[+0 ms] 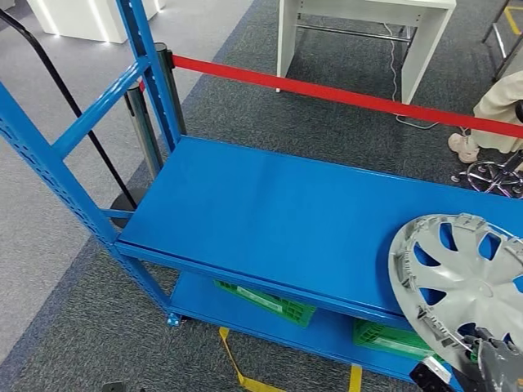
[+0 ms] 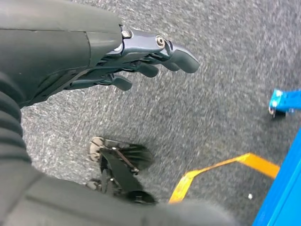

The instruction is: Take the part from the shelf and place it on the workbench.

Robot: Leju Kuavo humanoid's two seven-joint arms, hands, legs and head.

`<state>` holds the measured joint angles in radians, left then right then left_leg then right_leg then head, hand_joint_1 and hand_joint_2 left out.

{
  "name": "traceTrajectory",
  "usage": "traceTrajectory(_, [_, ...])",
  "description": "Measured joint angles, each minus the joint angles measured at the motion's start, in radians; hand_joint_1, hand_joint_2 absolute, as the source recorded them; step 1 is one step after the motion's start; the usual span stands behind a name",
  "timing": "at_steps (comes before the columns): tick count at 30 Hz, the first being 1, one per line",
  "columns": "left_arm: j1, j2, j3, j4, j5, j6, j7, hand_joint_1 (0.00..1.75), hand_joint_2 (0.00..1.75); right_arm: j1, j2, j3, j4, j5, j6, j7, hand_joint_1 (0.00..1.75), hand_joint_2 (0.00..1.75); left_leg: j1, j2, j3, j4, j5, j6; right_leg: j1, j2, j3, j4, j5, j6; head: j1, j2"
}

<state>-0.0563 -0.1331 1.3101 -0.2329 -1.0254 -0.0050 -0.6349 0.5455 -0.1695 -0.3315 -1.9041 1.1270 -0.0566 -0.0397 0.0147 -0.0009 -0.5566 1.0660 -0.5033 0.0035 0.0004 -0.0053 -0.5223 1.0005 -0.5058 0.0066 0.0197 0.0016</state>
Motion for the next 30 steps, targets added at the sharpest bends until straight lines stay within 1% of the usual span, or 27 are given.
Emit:
traceTrajectory(1, [-0.002,-0.001,0.006,0.0,0.003,0.007,0.001,0.0,1.75,0.002,0.0,0.008,-0.012,-0.007,-0.021,-0.006,1.75,1.75,-0.003,0.0,0.01,-0.029,0.006,0.004,0.0,0.001,-0.004,0.002,-0.001,0.005,0.001,0.0])
traceTrajectory(2, [-0.003,-0.002,0.011,0.0,0.005,0.012,0.002,0.0,1.75,0.004,0.0,0.017,-0.024,-0.013,-0.045,-0.012,1.75,1.75,-0.006,0.0,0.009,-0.036,0.003,0.008,0.0,0.002,-0.008,0.004,0.0,0.011,0.001,0.0])
traceTrajectory(4, [-0.003,-0.005,0.016,0.0,0.004,0.02,0.003,0.0,1.75,0.007,-0.001,0.037,-0.051,-0.025,-0.11,-0.026,1.75,1.75,-0.007,-0.001,0.006,-0.043,0.01,0.018,-0.005,0.002,-0.013,0.004,0.001,0.022,0.001,0.0])
traceTrajectory(5, [-0.004,-0.007,0.017,0.0,0.002,0.024,0.005,0.0,1.75,0.005,-0.003,0.05,-0.066,-0.031,-0.156,-0.035,1.75,1.75,-0.006,0.0,0.005,-0.048,0.014,0.024,-0.007,0.003,-0.021,0.016,-0.009,0.027,0.002,0.0])
traceTrajectory(6, [-0.006,-0.008,0.017,0.0,0.0,0.028,0.008,0.0,1.75,-0.001,-0.007,0.063,-0.078,-0.038,-0.203,-0.042,1.75,1.75,-0.004,0.001,0.005,-0.052,0.018,0.029,-0.008,0.003,-0.037,0.046,-0.029,0.032,0.004,0.0])
traceTrajectory(7, [-0.008,-0.008,0.017,0.0,-0.002,0.03,0.013,0.0,1.75,-0.012,-0.012,0.077,-0.089,-0.043,-0.248,-0.048,1.75,1.75,-0.002,0.002,0.005,-0.054,0.02,0.032,-0.01,0.003,-0.062,0.096,-0.058,0.036,0.006,0.0])
traceTrajectory(8, [-0.01,-0.008,0.018,0.0,-0.002,0.032,0.018,0.0,1.75,-0.025,-0.018,0.093,-0.096,-0.048,-0.289,-0.053,1.75,1.75,-0.003,0.002,0.003,-0.055,0.021,0.034,-0.011,0.003,-0.093,0.163,-0.09,0.039,0.008,0.0])
traceTrajectory(9, [-0.011,-0.008,0.019,0.0,-0.002,0.032,0.024,0.0,1.75,-0.038,-0.023,0.109,-0.102,-0.051,-0.32,-0.057,1.75,1.75,-0.003,0.003,0.002,-0.054,0.021,0.034,-0.012,0.003,-0.124,0.228,-0.114,0.043,0.009,0.0])
traceTrajectory(10, [-0.012,-0.008,0.021,0.0,-0.001,0.032,0.029,0.0,1.75,-0.05,-0.028,0.126,-0.107,-0.054,-0.347,-0.062,1.75,1.75,-0.003,0.004,0.001,-0.054,0.022,0.035,-0.013,0.003,-0.145,0.272,-0.123,0.045,0.008,0.0])
traceTrajectory(11, [-0.013,-0.009,0.022,0.0,0.0,0.032,0.033,0.0,1.75,-0.06,-0.032,0.14,-0.111,-0.058,-0.373,-0.067,1.75,1.75,-0.003,0.004,0.001,-0.054,0.022,0.034,-0.015,0.003,-0.15,0.282,-0.113,0.048,0.009,0.0])
traceTrajectory(12, [-0.013,-0.01,0.023,0.0,-0.001,0.033,0.038,0.0,1.75,-0.071,-0.036,0.154,-0.116,-0.065,-0.398,-0.073,1.75,1.75,-0.002,0.003,0.002,-0.053,0.022,0.034,-0.017,0.003,-0.136,0.252,-0.086,0.05,0.009,0.0])
traceTrajectory(13, [-0.014,-0.011,0.024,0.0,-0.002,0.034,0.042,0.0,1.75,-0.082,-0.042,0.168,-0.122,-0.072,-0.423,-0.08,1.75,1.75,-0.001,0.003,0.003,-0.052,0.021,0.032,-0.021,0.003,-0.106,0.19,-0.048,0.051,0.009,0.0])
traceTrajectory(14, [-0.015,-0.011,0.024,0.0,-0.004,0.036,0.046,0.0,1.75,-0.094,-0.047,0.181,-0.128,-0.077,-0.446,-0.086,1.75,1.75,-0.002,0.002,0.003,-0.051,0.021,0.028,-0.024,0.004,-0.073,0.122,-0.022,0.053,0.009,0.0])
traceTrajectory(15, [-0.016,-0.011,0.024,0.0,-0.007,0.038,0.05,0.0,1.75,-0.105,-0.051,0.195,-0.135,-0.081,-0.468,-0.092,1.75,1.75,-0.004,0.002,0.001,-0.047,0.02,0.022,-0.025,0.006,-0.043,0.064,-0.005,0.052,0.009,0.0])
traceTrajectory(16, [-0.018,-0.011,0.024,0.0,-0.009,0.04,0.052,0.0,1.75,-0.114,-0.054,0.208,-0.141,-0.082,-0.486,-0.097,1.75,1.75,-0.006,0.001,-0.002,-0.045,0.021,0.015,-0.025,0.007,-0.026,0.029,0.001,0.047,0.008,0.0])
traceTrajectory(17, [-0.019,-0.011,0.024,0.0,-0.011,0.041,0.054,0.0,1.75,-0.121,-0.056,0.22,-0.147,-0.083,-0.499,-0.1,1.75,1.75,-0.008,0.001,-0.004,-0.044,0.022,0.009,-0.023,0.009,-0.021,0.018,-0.003,0.041,0.008,0.0])
traceTrajectory(19, [-0.021,-0.011,0.024,0.0,-0.012,0.042,0.055,0.0,1.75,-0.13,-0.057,0.238,-0.159,-0.082,-0.514,-0.105,1.75,1.75,-0.007,0.001,-0.008,-0.043,0.024,-0.002,-0.021,0.008,-0.023,0.017,0.0,0.025,0.007,0.0])
traceTrajectory(20, [-0.021,-0.011,0.024,0.0,-0.013,0.042,0.056,0.0,1.75,-0.133,-0.058,0.246,-0.163,-0.082,-0.518,-0.106,1.75,1.75,-0.006,0.001,-0.01,-0.034,0.016,-0.006,-0.021,0.007,-0.023,0.017,0.002,0.019,0.006,0.0])
traceTrajectory(21, [-0.022,-0.011,0.024,0.0,-0.014,0.042,0.056,0.0,1.75,-0.137,-0.059,0.252,-0.167,-0.082,-0.523,-0.107,1.75,1.75,-0.005,0.001,-0.021,-0.008,-0.001,-0.009,-0.021,0.006,-0.023,0.016,0.003,0.012,0.005,0.0])
traceTrajectory(22, [-0.023,-0.011,0.024,0.0,-0.016,0.043,0.056,0.0,1.75,-0.141,-0.06,0.257,-0.171,-0.083,-0.53,-0.107,1.75,1.75,-0.004,0.001,-0.041,0.039,-0.03,-0.012,-0.021,0.004,-0.024,0.016,0.004,0.007,0.003,0.0])
traceTrajectory(24, [-0.023,-0.012,0.024,0.0,-0.021,0.045,0.06,0.0,1.75,-0.149,-0.061,0.264,-0.174,-0.082,-0.553,-0.109,1.75,1.75,-0.005,0.001,-0.099,0.173,-0.093,-0.013,-0.016,0.001,-0.026,0.016,0.005,-0.001,0.0,0.0])
traceTrajectory(25, [-0.023,-0.012,0.024,0.0,-0.023,0.048,0.062,0.0,1.75,-0.153,-0.061,0.267,-0.174,-0.078,-0.567,-0.111,1.75,1.75,-0.005,0.001,-0.122,0.225,-0.11,-0.011,-0.012,0.001,-0.026,0.016,0.005,-0.003,0.0,0.0])
traceTrajectory(26, [-0.023,-0.013,0.023,0.0,-0.025,0.052,0.065,0.0,1.75,-0.157,-0.061,0.27,-0.175,-0.072,-0.579,-0.114,1.75,1.75,-0.006,0.001,-0.131,0.246,-0.108,-0.007,-0.009,0.001,-0.026,0.016,0.005,-0.005,0.0,0.0])
traceTrajectory(27, [-0.023,-0.013,0.023,0.0,-0.025,0.056,0.067,0.0,1.75,-0.16,-0.061,0.273,-0.177,-0.065,-0.59,-0.117,1.75,1.75,-0.009,0.0,-0.123,0.228,-0.087,-0.001,-0.005,0.001,-0.026,0.016,0.005,-0.006,0.0,0.0])
traceTrajectory(28, [-0.024,-0.013,0.023,0.0,-0.026,0.058,0.069,0.0,1.75,-0.162,-0.061,0.275,-0.179,-0.059,-0.599,-0.12,1.75,1.75,-0.013,0.0,-0.098,0.174,-0.053,0.008,-0.002,0.002,-0.024,0.016,0.005,-0.007,0.0,0.0])
traceTrajectory(29, [-0.024,-0.012,0.023,0.0,-0.027,0.06,0.07,0.0,1.75,-0.164,-0.061,0.277,-0.181,-0.056,-0.605,-0.122,1.75,1.75,-0.018,0.001,-0.067,0.104,-0.019,0.019,0.0,0.002,-0.023,0.016,0.004,-0.007,0.001,0.0])
traceTrajectory(30, [-0.025,-0.011,0.023,0.0,-0.028,0.06,0.07,0.0,1.75,-0.166,-0.062,0.278,-0.183,-0.053,-0.609,-0.122,1.75,1.75,-0.023,0.001,-0.037,0.038,0.006,0.029,0.003,0.002,-0.023,0.018,0.003,-0.007,0.001,0.0])
